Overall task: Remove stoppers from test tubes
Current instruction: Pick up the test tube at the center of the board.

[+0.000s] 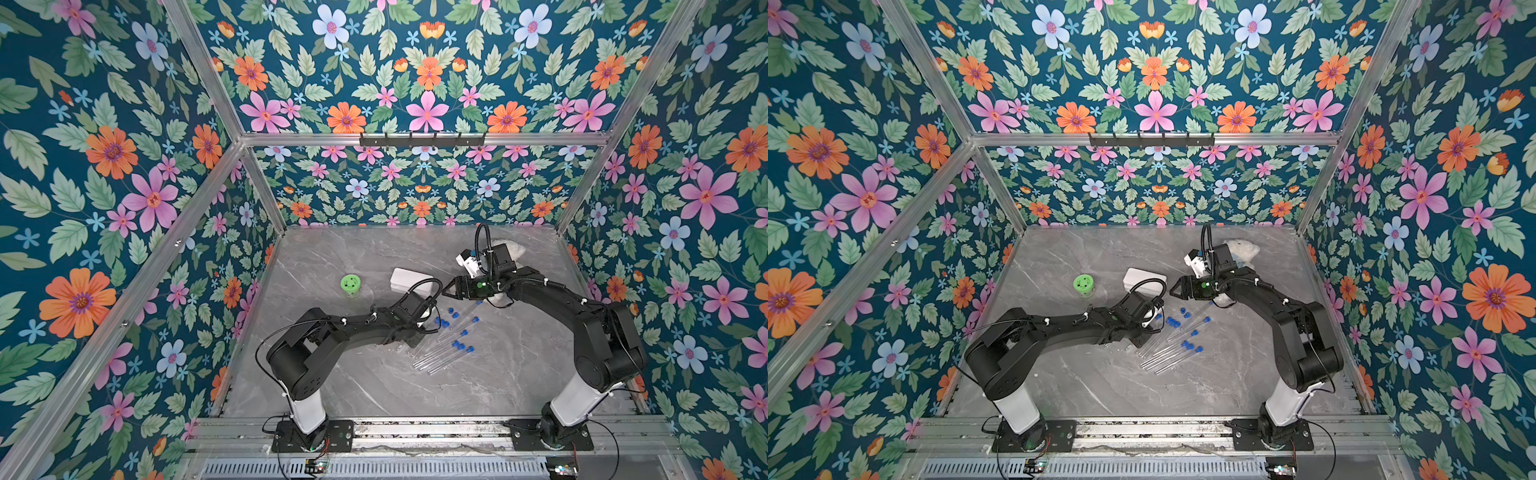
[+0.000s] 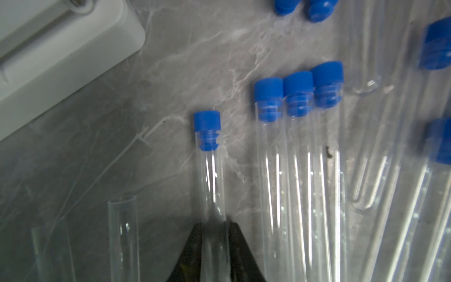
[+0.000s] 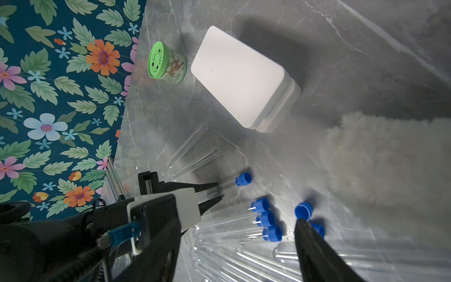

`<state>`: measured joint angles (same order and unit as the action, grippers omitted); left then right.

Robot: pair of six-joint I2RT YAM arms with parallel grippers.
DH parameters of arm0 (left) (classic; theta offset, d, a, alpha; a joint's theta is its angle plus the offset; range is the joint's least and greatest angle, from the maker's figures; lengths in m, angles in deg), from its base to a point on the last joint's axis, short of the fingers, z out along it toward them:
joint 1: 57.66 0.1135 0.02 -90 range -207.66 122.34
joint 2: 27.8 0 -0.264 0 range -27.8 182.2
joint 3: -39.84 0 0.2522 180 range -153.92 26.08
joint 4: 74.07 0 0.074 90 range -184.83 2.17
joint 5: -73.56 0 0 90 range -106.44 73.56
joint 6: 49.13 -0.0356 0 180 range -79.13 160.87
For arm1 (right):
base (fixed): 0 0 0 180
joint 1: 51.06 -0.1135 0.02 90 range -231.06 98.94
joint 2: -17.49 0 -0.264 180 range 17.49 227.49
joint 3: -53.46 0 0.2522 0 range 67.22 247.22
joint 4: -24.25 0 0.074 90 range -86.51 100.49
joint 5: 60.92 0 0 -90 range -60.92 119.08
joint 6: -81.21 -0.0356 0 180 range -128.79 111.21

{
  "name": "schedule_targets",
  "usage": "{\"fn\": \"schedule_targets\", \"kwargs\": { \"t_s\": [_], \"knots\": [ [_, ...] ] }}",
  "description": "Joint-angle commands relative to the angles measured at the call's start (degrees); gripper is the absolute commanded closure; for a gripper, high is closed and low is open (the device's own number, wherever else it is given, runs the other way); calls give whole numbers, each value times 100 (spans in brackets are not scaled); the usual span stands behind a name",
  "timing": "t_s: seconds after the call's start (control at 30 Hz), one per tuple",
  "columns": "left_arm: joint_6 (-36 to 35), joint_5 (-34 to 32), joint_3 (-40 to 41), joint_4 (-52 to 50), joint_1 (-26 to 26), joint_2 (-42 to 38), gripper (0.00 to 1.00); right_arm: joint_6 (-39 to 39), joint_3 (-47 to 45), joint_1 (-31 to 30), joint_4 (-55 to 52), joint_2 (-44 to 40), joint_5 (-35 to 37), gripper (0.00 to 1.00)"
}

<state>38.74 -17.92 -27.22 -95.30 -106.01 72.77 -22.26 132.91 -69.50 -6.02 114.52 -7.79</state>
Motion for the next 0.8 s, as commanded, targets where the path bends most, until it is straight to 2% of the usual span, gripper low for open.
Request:
{"fn": "schedule_targets", "kwargs": {
  "t_s": [0.0, 0.07, 0.3, 0.77],
  "knots": [
    [-15, -68, 3, -106, 19, -41, 83, 22, -11, -11, 43, -42, 22, 25],
    [-15, -95, -5, -140, 28, -109, 87, 34, -4, -4, 31, -50, 14, 25],
    [-81, -194, 20, -291, 102, -596, 92, 136, -15, -20, 84, -44, -314, 24],
    [-283, -311, 1067, 500, 148, -2089, 99, 152, 53, -362, 446, 133, -1403, 26]
  ]
}}
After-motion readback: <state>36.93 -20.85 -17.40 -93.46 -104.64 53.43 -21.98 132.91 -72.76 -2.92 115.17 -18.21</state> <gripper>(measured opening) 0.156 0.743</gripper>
